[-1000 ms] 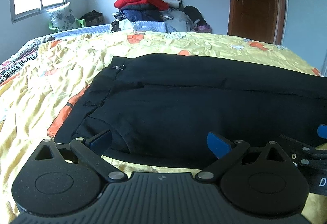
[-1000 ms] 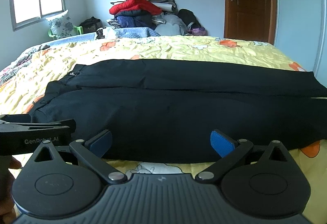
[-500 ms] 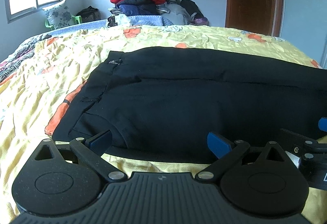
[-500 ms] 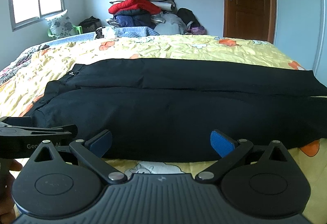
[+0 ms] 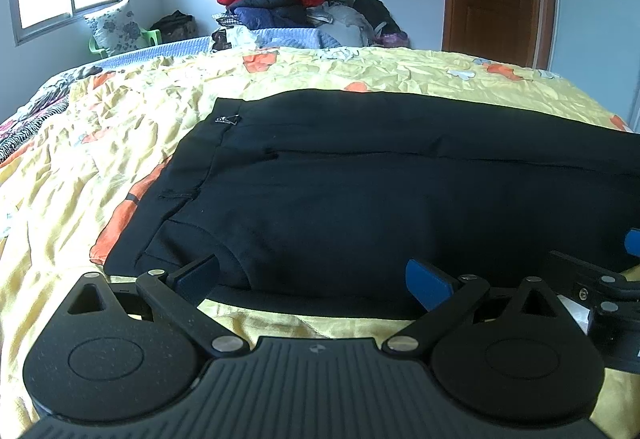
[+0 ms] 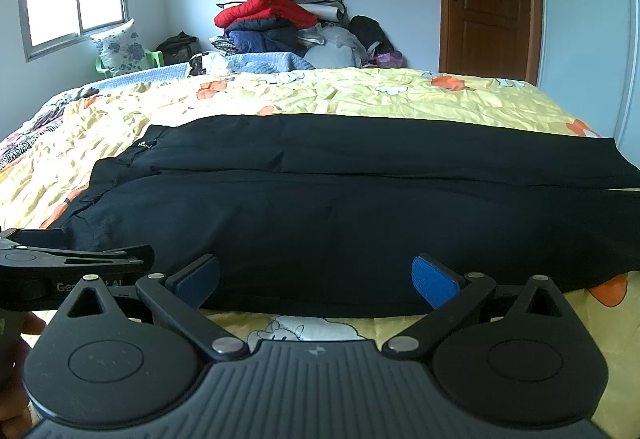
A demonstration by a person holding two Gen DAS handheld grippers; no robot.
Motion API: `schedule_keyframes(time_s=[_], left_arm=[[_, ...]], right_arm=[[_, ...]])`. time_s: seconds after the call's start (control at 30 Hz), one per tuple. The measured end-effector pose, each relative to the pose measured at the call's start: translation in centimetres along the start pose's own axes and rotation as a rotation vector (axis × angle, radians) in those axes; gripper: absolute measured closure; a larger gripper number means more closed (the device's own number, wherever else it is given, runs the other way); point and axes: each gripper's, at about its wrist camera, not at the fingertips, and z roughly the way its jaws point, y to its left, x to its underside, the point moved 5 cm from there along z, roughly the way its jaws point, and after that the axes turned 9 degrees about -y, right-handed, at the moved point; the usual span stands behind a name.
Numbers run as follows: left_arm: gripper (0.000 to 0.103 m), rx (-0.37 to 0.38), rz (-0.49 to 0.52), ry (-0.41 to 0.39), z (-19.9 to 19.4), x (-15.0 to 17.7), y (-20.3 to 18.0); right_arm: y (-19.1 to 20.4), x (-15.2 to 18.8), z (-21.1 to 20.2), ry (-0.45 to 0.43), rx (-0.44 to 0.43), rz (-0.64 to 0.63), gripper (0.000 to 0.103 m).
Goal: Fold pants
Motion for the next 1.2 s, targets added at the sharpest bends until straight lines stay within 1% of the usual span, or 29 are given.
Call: schedule_keyframes(time_s=[0.43, 0.8, 0.9, 0.93, 0.97, 1.0, 1.03, 1.07, 1.1, 1.17, 1.2], left_arm=[[0.002, -0.001, 0.005, 0.005, 0.1, 0.1, 0.1], [0.002, -0.007, 0.021, 0.004, 0.3, 0.0, 0.1], [0.002, 0.004, 0.024, -0.003, 0.4, -0.4, 0.4], [0.002, 0.008, 0.023, -0.012, 0.4, -0.7, 0.6], [0.002, 0.007, 0.021, -0.023, 0.4, -1.0, 0.9], [0.002, 0.001, 0.018, -0.033, 0.5, -1.4, 1.3], [0.002, -0.008, 0.012, -0.044, 0.5, -1.8, 1.7], [0.002, -0.019, 0.005, -0.053, 0.7, -2.2, 2.3], [0.002, -0.03, -0.004, -0.058, 1.0, -2.6, 2.9], [0.001, -0.049, -0.023, -0.059, 1.7, -3.3, 4.1], [0.001, -0.058, -0.031, -0.055, 2.0, -3.5, 4.6]], right_arm=[[0.3, 0.1, 0.0, 0.001, -0.006, 0.0, 0.0], [0.4, -0.1, 0.2, 0.004, -0.031, -0.007, 0.0], [0.5, -1.1, 0.5, -0.028, -0.051, -0.039, 0.0], [0.6, -1.8, 0.5, -0.06, -0.066, -0.052, 0.0], [0.7, -2.8, 0.6, -0.113, -0.098, -0.073, 0.0], [0.9, -3.6, 0.7, -0.154, -0.137, -0.101, 0.0], [1.3, -4.3, 1.2, -0.171, -0.183, -0.146, 0.0], [1.9, -5.1, 2.1, -0.162, -0.23, -0.205, 0.0], [2.4, -5.8, 3.4, -0.135, -0.268, -0.265, 0.0], [3.1, -7.0, 6.2, -0.097, -0.351, -0.34, 0.0], [3.2, -7.6, 7.7, -0.084, -0.392, -0.355, 0.0]])
